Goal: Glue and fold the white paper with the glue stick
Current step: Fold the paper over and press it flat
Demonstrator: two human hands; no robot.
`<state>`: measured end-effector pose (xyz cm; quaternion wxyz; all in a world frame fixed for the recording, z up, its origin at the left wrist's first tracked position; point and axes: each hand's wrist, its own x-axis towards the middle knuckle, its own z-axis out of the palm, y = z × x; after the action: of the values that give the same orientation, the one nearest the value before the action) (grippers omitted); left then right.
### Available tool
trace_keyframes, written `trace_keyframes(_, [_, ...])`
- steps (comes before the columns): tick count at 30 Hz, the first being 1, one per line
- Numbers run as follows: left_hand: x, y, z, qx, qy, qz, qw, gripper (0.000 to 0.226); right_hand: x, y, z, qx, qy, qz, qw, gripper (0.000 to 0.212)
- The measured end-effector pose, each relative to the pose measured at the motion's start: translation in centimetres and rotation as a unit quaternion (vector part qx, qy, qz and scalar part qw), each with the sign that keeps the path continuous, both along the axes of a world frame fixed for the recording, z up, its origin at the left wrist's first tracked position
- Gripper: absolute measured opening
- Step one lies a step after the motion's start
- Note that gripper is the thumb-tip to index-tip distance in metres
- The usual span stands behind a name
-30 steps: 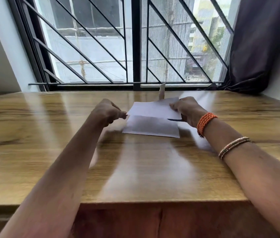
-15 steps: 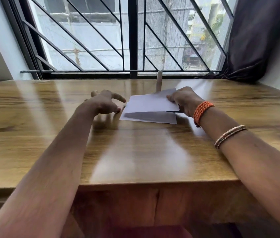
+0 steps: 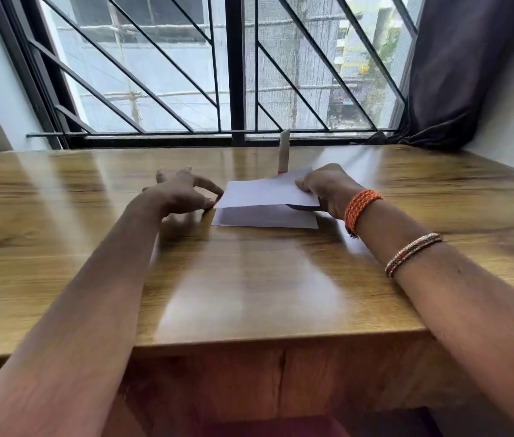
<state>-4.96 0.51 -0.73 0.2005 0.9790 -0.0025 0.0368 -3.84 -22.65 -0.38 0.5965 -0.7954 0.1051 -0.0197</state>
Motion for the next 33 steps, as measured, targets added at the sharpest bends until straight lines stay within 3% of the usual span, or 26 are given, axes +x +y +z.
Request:
trace_keyframes(11, [-0.6, -0.4, 0.4, -0.007, -0.015, -0.009, 1.000, 0.028, 0.2, 0.2, -0.4, -0.018, -0.007, 0.002, 1.000, 0.044])
trace_keyframes(17, [-0.9, -0.6, 0.3, -0.053, -0.013, -0.010, 0.998, 0.047, 0.0, 0.3, -0.5, -0.023, -0.009, 0.002, 1.000, 0.034])
trace_keyframes(21, [-0.6, -0.4, 0.3, -0.063, -0.012, -0.019, 0.998, 0.043, -0.3, 0.5, -0.2, -0.021, -0.011, -0.001, 1.000, 0.035])
trace_keyframes(25, [-0.4, -0.1, 0.3, -0.075, -0.006, -0.033, 0.997, 0.039, -0.7, 0.4, -0.1, -0.009, -0.026, 0.011, 1.000, 0.005])
trace_keyframes(29, [-0.3, -0.1, 0.1, -0.037, -0.013, -0.026, 0.999, 0.035, -0.8, 0.4, -0.1, -0.018, -0.050, 0.004, 0.999, 0.012])
trace_keyframes(31, [-0.2, 0.0, 0.0, -0.035, -0.012, -0.020, 0.999, 0.033, -0.7, 0.4, -0.2, -0.032, -0.057, 0.006, 0.998, 0.005])
trace_keyframes(33, [-0.2, 0.0, 0.0, -0.027, -0.017, -0.017, 0.999, 0.033, -0.4, 0.2, -0.3, -0.040, -0.058, 0.008, 0.997, 0.015])
